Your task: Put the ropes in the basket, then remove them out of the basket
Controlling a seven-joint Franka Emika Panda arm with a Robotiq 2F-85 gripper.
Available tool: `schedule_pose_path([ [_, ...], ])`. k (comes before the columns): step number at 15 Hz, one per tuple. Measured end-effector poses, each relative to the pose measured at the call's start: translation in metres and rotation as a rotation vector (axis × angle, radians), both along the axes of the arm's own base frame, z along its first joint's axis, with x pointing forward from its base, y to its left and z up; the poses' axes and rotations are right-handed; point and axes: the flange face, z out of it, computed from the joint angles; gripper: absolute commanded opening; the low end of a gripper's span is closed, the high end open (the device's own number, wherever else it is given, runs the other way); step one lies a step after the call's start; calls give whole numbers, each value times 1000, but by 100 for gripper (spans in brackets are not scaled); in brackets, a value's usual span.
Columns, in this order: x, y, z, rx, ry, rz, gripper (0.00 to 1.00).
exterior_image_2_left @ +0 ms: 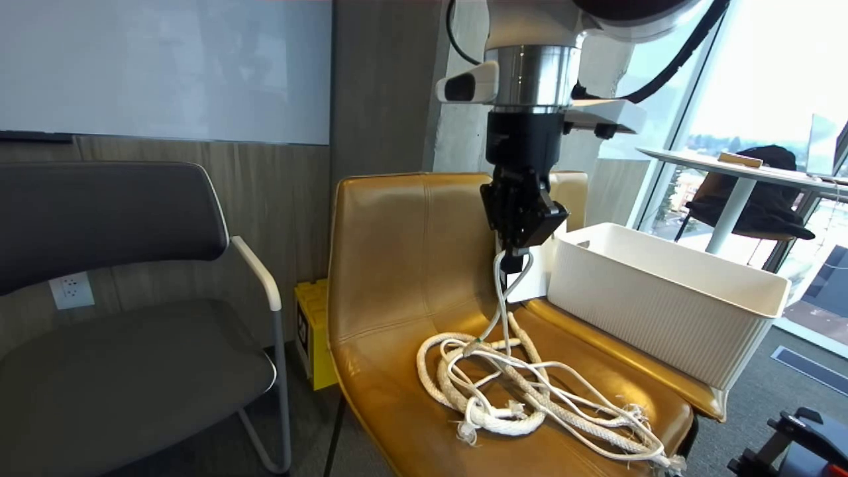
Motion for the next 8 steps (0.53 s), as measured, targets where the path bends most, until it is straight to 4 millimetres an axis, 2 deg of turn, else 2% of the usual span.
schedule_pose_path([
  [4, -4, -28, -5, 157, -19, -109, 1],
  [8, -16, -32, -9, 174, -88, -127, 1],
])
